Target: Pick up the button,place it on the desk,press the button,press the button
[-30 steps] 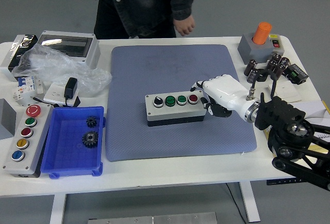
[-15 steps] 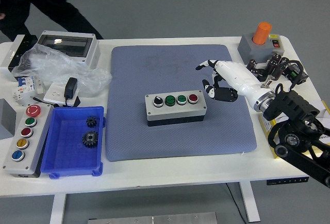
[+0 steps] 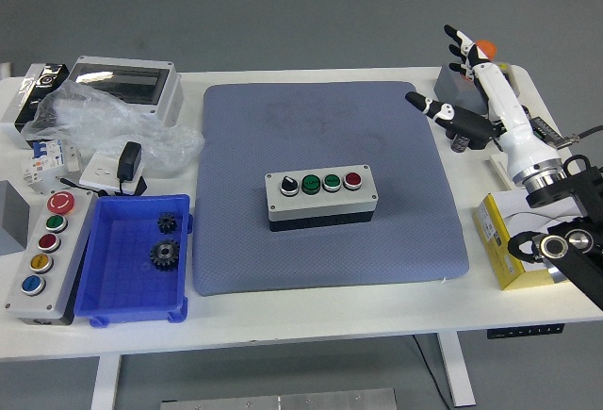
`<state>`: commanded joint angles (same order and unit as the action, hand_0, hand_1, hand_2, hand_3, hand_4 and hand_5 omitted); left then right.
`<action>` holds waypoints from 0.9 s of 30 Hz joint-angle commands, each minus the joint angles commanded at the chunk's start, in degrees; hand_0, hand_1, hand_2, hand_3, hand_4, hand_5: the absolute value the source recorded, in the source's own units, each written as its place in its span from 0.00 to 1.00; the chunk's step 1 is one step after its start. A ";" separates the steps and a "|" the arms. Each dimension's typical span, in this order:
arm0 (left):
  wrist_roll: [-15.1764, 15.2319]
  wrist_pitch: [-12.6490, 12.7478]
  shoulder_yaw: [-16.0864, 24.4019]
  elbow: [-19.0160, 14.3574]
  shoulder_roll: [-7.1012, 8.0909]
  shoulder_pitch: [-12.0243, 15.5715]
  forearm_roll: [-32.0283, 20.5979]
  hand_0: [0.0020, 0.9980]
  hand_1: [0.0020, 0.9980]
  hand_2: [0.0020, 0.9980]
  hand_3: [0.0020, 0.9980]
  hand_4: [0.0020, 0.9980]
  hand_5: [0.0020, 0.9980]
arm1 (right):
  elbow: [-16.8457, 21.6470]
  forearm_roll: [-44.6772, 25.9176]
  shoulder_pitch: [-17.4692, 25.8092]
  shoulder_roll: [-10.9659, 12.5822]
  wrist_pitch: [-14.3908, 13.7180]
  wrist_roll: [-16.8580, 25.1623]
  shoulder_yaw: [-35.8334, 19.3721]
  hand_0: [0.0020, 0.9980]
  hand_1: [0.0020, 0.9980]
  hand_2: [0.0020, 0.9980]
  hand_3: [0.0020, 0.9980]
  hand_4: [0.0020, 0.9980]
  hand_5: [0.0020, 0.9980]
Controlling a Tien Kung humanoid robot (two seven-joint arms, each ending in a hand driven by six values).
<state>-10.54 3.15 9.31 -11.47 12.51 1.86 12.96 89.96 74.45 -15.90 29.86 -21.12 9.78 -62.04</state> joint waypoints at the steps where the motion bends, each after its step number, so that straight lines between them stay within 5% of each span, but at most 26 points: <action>1: -0.02 0.00 0.05 0.00 -0.01 0.00 0.03 0.67 0.68 0.62 0.63 0.59 0.42 | -0.03 -1.25 0.33 -0.01 -0.03 0.83 -1.02 0.92 0.91 0.95 1.00 1.00 0.82; 11: -0.18 0.04 -0.16 -0.09 0.17 -0.12 -0.07 0.67 0.69 0.62 0.64 0.59 0.41 | -0.79 -5.19 2.64 -0.69 -0.14 2.63 -4.95 0.89 0.85 0.86 0.91 1.00 0.87; 27: -0.45 0.15 -0.39 -0.12 0.47 -0.19 -0.15 0.67 0.69 0.62 0.64 0.59 0.41 | -1.10 -3.87 4.29 -0.63 -0.85 1.65 -8.47 0.88 0.84 0.86 0.89 1.00 0.90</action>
<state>-10.98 3.30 8.92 -11.59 12.98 1.67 12.82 88.86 70.58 -11.61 29.23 -21.97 11.43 -70.51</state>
